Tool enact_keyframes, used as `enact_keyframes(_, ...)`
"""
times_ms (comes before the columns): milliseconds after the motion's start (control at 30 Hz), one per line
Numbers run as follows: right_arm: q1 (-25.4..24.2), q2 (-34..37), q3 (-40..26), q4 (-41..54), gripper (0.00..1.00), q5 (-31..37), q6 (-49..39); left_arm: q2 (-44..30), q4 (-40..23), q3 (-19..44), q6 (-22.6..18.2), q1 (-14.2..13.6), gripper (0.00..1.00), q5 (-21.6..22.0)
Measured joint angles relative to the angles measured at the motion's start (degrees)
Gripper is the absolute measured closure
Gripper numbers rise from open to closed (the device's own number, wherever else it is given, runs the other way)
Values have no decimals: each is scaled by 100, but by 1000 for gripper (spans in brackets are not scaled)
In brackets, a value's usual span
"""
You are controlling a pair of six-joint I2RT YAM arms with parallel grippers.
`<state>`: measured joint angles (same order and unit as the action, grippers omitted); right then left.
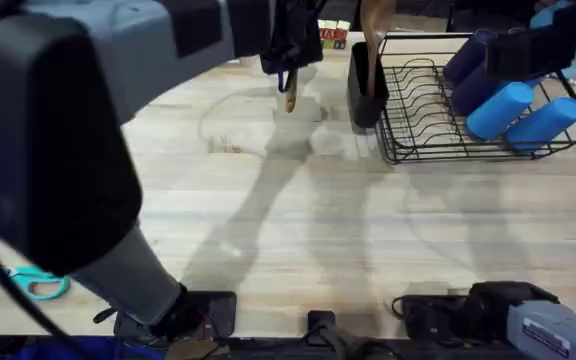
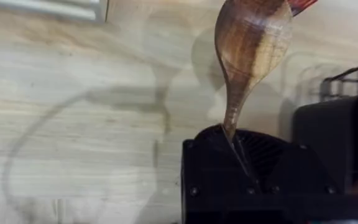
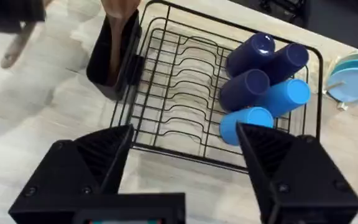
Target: Pick up the spoon on the table one by one and put them onto the rack
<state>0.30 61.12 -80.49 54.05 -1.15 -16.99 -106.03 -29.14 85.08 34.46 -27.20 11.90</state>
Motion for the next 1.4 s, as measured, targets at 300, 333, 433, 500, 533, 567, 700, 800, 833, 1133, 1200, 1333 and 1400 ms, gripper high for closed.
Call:
enact_keyframes(300, 0, 0, 0, 1, 5, 0, -126, 353, 802, 0, -284, 0, 959, 15)
enact_keyframes(333, 0, 0, 0, 1, 5, 0, -149, 358, 902, 0, -328, 0, 959, 15)
enact_keyframes(433, 0, 0, 0, 0, 5, 0, -177, 364, 1348, 0, -452, -32, 957, -13)
enact_keyframes(500, 0, 0, 0, -1, 5, 0, -192, 364, 1631, 0, -480, -80, 957, -15)
enact_keyframes(533, 0, 0, 0, 1, 5, 0, -195, 364, 1782, 0, -499, -105, 957, -17)
enact_keyframes(567, 0, 0, 0, 1, 5, 0, -197, 364, 1936, 0, -520, -133, 957, -33)
enact_keyframes(700, 0, 0, 0, 1, 5, 0, -300, 364, 2483, 0, -644, -228, 956, -239)
enact_keyframes(800, 0, 0, 0, 1, 5, 2, -407, 364, 2645, 0, -703, -267, 956, -414)
enact_keyframes(833, 1, 0, 0, 0, 5, 0, -430, 364, 2657, -1, -726, -267, 956, -468)
enact_keyframes(1133, 0, 0, 0, -1, 5, 2, -496, 388, 2653, 0, -1182, -291, 956, -835)
enact_keyframes(1200, 0, 0, 0, 0, 5, 0, -504, 479, 2589, -2, -1327, -311, 956, -897)
enact_keyframes(1333, 0, 0, 0, 0, 5, 1, -526, 859, 2348, -2, -1572, -331, 956, -935)
enact_keyframes(1400, 0, 0, 0, -1, 5, 2, -538, 1278, 1925, -2, -1730, -330, 956, -938)
